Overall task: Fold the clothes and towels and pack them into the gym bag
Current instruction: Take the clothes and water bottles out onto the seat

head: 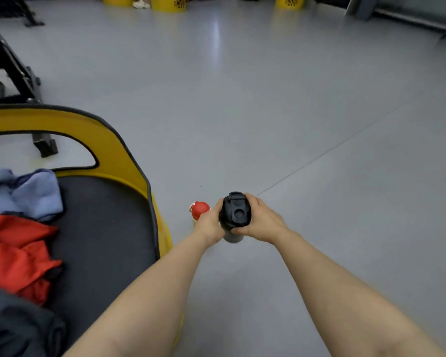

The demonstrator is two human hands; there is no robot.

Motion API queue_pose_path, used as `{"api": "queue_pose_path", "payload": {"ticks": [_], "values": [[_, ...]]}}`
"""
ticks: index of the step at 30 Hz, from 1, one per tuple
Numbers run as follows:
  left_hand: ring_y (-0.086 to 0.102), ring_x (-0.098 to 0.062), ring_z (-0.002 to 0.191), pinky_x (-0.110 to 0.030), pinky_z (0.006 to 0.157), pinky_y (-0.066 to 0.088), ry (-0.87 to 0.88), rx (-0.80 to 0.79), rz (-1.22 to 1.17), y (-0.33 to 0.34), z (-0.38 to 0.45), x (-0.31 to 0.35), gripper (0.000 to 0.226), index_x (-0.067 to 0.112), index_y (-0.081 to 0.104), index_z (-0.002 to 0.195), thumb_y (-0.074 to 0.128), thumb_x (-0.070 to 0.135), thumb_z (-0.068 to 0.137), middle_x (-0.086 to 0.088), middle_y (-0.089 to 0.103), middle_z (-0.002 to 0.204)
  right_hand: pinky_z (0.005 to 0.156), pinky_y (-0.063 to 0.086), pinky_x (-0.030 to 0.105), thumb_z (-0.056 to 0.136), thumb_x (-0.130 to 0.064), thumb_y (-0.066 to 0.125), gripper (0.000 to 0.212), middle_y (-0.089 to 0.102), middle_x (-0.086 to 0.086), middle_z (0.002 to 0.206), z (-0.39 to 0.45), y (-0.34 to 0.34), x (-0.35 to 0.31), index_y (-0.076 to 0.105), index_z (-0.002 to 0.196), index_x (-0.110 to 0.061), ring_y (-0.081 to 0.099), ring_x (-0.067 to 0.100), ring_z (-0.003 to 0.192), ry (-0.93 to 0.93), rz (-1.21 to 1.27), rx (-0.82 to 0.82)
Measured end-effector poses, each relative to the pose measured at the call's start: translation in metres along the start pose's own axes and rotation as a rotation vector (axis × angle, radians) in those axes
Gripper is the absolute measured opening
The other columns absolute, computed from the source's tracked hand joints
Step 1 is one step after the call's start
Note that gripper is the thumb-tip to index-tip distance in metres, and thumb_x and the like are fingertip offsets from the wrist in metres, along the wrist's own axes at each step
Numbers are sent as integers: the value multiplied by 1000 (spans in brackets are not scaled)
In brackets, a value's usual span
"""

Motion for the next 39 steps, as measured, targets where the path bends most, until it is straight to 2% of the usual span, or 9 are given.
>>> {"api": "queue_pose_path", "payload": {"ticks": [2,3,7,12,18,23,27,32,39], "values": [[55,-19,90,-14,63,38,19,28,-22,-15,-18,16,67,26,34,142,51,-4,84,4,55,97,90,45,35,66,-49,74,84,44,-12,135,-14,-17,-18,29,136,-40,53,18,116,-26,-8,31],[55,-19,89,-16,66,38,25,43,-28,-25,-28,24,67,26,33,143,51,-2,84,3,57,99,89,45,35,66,-49,74,84,45,-12,134,-21,-26,-28,30,136,-40,53,17,116,-38,-4,47],[57,-26,112,-28,93,44,75,104,-24,-65,-64,55,72,26,28,147,56,3,85,-6,58,127,88,47,37,62,-53,75,84,49,-11,129,-47,-56,-69,32,133,-39,53,16,113,-80,32,107],[51,-21,120,-24,91,42,141,185,-8,-123,-109,83,72,27,30,146,55,-3,85,-2,54,132,86,47,35,65,-50,76,82,51,-9,125,-73,-89,-130,33,134,-37,54,17,112,-158,60,174],[49,-22,125,-29,97,44,143,330,45,-195,-151,92,76,26,24,149,58,0,86,-4,50,139,87,46,34,67,-50,77,86,50,-5,130,-89,-114,-212,32,138,-32,51,18,116,-290,24,212],[47,-24,127,-23,88,41,104,418,69,-250,-174,75,78,27,23,150,52,-5,85,-5,48,142,91,49,39,66,-53,76,87,51,-5,131,-86,-106,-272,32,137,-33,53,19,116,-358,53,199],[45,-25,129,-21,88,38,44,423,77,-275,-179,43,78,26,20,150,51,-5,86,-5,44,145,92,51,43,63,-56,76,88,50,-5,129,-73,-74,-303,32,135,-33,52,19,116,-376,75,157],[45,-27,129,-23,93,40,-55,398,42,-287,-169,-5,76,23,17,152,46,-7,89,-8,43,145,93,50,44,63,-56,76,89,49,-1,131,-47,-31,-321,32,136,-29,51,20,118,-372,78,100],[46,-23,129,-14,84,37,-132,347,-27,-279,-135,-56,76,22,20,151,46,-7,86,-6,45,144,94,46,41,66,-60,73,87,49,-1,131,-8,5,-319,35,137,-25,44,21,122,-360,-119,122]]}}
Point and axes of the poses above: each hand's wrist, its own z-axis towards the middle knuckle, its own y-axis out of the palm, x = y × z, the point moved 10 cm from there along z, towards the middle knuckle
